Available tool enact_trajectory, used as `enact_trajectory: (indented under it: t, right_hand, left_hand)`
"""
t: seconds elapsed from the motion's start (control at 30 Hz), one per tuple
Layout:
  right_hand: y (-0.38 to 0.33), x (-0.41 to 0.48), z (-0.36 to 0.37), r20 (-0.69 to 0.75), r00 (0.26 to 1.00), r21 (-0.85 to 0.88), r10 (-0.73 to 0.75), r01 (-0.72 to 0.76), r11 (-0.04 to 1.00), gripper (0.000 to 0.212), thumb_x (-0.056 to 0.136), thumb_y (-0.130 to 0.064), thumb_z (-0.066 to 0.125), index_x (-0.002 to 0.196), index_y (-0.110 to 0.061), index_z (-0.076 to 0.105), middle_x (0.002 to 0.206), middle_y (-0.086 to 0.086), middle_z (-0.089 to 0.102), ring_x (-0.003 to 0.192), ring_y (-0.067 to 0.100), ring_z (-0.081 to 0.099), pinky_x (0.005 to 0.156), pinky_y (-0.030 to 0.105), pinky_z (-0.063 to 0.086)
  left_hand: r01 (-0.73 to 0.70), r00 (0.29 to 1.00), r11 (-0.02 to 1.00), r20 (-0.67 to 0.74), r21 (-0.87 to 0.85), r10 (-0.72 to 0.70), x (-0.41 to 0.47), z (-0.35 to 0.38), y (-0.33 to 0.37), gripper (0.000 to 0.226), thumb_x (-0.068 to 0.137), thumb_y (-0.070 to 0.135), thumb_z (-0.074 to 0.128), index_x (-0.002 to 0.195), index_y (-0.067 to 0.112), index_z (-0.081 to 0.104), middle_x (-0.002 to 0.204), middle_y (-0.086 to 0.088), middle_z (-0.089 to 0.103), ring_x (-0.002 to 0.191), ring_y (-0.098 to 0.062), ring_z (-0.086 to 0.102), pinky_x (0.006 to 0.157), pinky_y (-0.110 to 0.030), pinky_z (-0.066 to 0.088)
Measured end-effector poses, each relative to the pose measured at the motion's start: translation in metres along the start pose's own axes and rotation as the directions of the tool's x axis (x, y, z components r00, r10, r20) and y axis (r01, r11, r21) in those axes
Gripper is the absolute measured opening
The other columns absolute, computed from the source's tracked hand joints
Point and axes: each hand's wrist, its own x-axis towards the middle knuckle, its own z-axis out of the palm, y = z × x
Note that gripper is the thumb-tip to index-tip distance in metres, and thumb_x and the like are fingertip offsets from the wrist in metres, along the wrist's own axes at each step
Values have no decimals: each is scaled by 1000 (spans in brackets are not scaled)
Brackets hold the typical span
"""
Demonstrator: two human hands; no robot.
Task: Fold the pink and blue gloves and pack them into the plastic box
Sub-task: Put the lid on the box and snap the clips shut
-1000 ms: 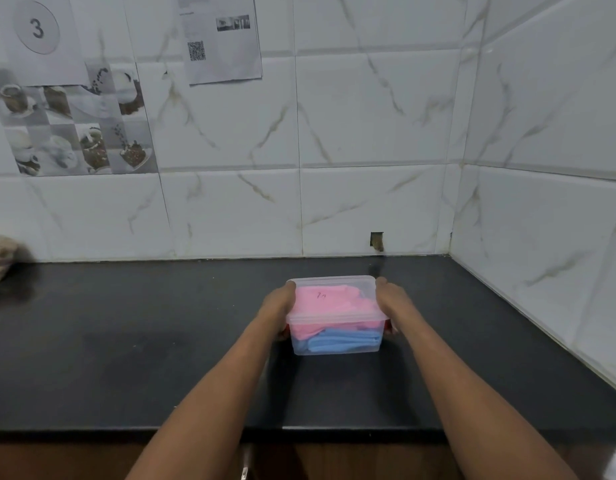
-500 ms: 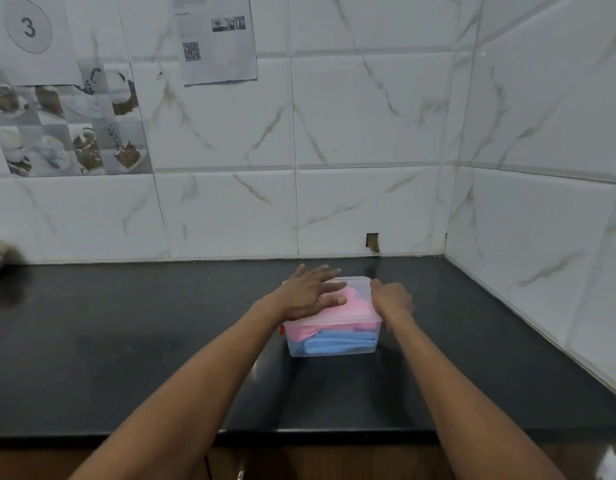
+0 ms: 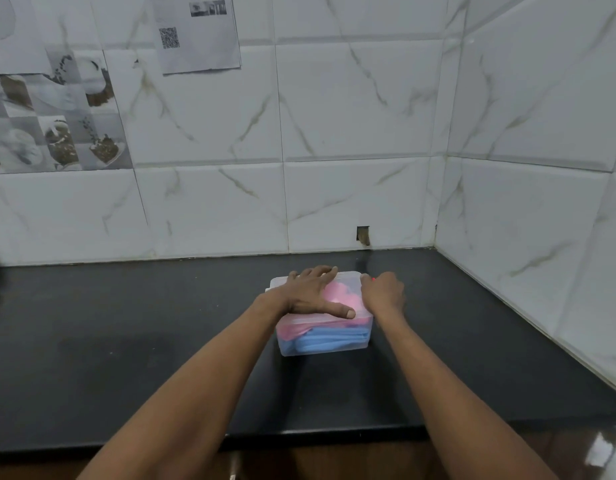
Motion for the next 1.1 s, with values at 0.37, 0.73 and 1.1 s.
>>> enact_trajectory:
  t: [0.37,0.73,1.1]
  right_hand:
    - [23,-14,8,136,990,360,39,-86,929,31,96,-28,55,119,-8,57,104,10,62,91,22,62,68,31,54]
    - [12,-16,11,32,993,22,-115,114,993,27,102,-17,42,119,-3,58,112,15,63,84,21,58,59,26,41]
    - [-32,-39,5,509,547,-148,-665,816,559,64,101,-44,38,153,-11,23,163,5,7,151,17,4,122,38,5]
  left_hand:
    - [7,1000,1000,-7,-8,-7,-3,0,3,113,67,86,44,156,23,16,164,7,13,150,-18,14,119,-56,7]
    - [-6,1000,1000,-25,-12,6,-4,1,4,121,57,93,38,156,25,19,163,9,17,149,-16,16,119,-54,8]
    - [398,684,173,166,-901,-710,-68,-15,-41,43,87,41,68,90,-1,56,78,-17,55,59,-24,52,50,-24,43]
